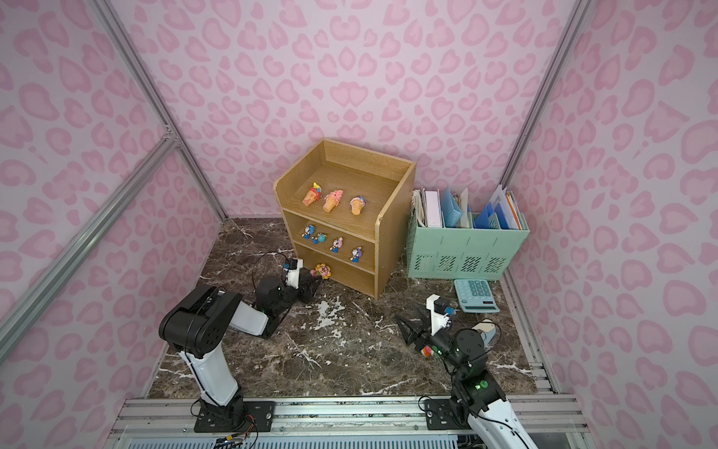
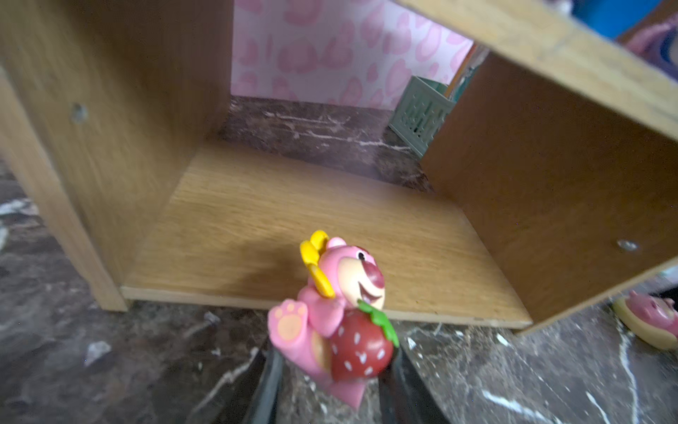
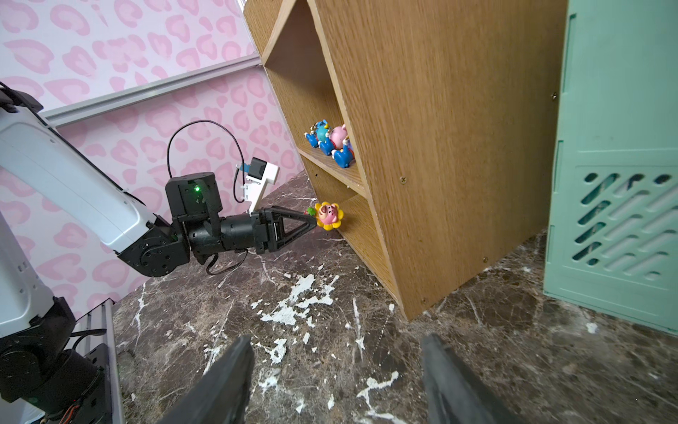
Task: Organize plastic toys on shelves
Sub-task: Pick up the plastic toy at the center of the board, then place the plastic toy on the shelf.
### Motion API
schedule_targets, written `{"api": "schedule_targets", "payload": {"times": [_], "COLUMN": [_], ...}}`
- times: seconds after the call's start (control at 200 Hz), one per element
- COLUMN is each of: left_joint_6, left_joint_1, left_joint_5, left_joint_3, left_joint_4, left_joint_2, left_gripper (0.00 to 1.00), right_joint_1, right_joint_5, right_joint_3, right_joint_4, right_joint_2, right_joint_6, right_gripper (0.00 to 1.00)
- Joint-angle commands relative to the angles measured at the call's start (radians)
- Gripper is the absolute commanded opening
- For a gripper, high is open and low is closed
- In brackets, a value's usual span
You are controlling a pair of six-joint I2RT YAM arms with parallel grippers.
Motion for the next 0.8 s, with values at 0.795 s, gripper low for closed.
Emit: {"api": "schedule_targets", "payload": {"times": [0.795], "left_joint_6": [-0.127], "left_joint_1": [0.029], "left_joint_5": [-0.209], "left_joint_3": [0.216], "left_joint_4": [-0.382], "left_joint_2": [0.033], "left_gripper": [0.39], "right_joint_1": [-0.005], "right_joint_5": [-0.012], "right_joint_3": [0.004], "right_joint_4": [-0.006], "right_joint_2": [-0.014], "right_joint_6": [-0.003], "right_gripper": [0.74]}}
